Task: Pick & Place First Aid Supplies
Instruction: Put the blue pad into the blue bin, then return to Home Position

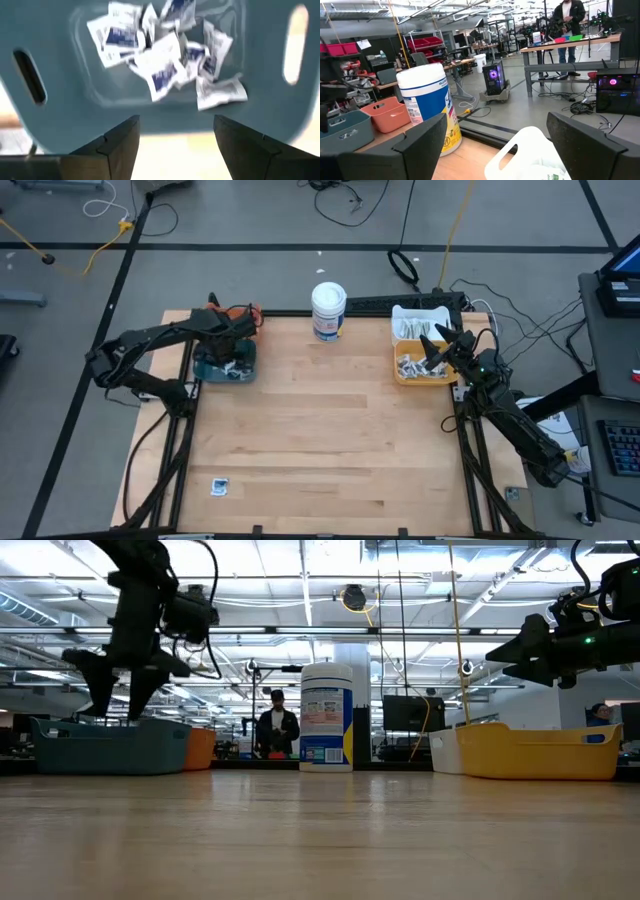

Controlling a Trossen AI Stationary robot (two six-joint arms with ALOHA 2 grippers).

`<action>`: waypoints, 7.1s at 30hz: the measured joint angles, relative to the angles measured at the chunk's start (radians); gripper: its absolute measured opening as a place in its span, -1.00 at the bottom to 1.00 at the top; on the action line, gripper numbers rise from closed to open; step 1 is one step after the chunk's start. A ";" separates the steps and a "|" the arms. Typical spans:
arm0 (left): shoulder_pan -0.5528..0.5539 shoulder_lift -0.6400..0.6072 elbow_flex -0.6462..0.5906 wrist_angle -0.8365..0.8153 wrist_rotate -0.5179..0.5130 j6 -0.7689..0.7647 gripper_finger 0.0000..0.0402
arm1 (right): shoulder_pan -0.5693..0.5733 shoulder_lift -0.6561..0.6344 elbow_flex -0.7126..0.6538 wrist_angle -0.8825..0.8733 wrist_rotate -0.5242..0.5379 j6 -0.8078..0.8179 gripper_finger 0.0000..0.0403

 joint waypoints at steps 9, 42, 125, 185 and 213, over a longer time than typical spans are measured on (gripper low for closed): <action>-0.305 -0.090 0.000 -0.057 0.011 -0.293 0.22 | 0.000 0.000 0.000 0.000 0.000 0.000 0.67; -1.426 -0.081 0.001 0.151 0.135 -1.453 0.20 | 0.000 0.000 0.000 0.000 0.000 0.000 0.67; -0.655 -0.119 -0.001 -0.043 0.066 -0.354 -0.99 | 0.000 0.000 0.000 0.000 0.000 0.000 0.67; 0.151 -0.216 -0.021 0.175 -0.057 0.130 0.74 | 0.000 0.000 0.000 0.000 0.000 0.000 0.67; 0.118 -1.324 -0.843 1.333 0.123 0.540 0.75 | 0.000 0.000 0.000 0.000 0.000 0.000 0.67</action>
